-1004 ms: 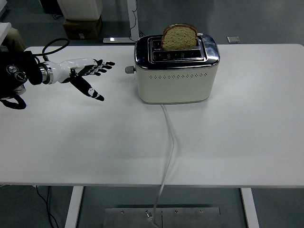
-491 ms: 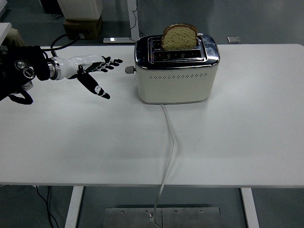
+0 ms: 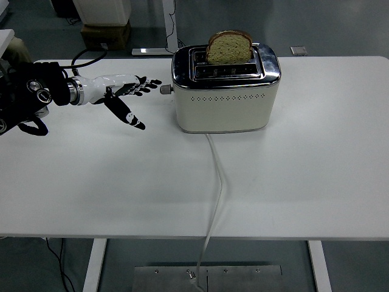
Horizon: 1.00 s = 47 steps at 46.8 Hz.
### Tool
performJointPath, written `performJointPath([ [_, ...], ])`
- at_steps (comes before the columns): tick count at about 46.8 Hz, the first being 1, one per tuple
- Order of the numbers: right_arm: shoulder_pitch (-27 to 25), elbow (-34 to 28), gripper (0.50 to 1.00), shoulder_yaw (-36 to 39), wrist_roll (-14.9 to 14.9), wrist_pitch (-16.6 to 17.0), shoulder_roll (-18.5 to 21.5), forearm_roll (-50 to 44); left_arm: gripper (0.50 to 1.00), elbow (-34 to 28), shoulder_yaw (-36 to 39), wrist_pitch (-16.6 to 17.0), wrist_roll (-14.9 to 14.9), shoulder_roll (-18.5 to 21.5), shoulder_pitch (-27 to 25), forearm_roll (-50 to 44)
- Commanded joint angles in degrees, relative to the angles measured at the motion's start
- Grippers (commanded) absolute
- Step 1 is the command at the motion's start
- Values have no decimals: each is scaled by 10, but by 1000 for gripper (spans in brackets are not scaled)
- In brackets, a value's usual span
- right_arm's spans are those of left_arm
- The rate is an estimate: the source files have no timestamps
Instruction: Press down toaster
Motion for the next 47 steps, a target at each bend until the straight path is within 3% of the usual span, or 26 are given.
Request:
performJointPath([
  [1,0,-1,1000,0,0,0,0,0,1000,0,0,1,0,-1,0,0],
  [47,-1,-1,998,-1,0,-1,0,0,1000,28,0,2,-1,-30,8,0],
])
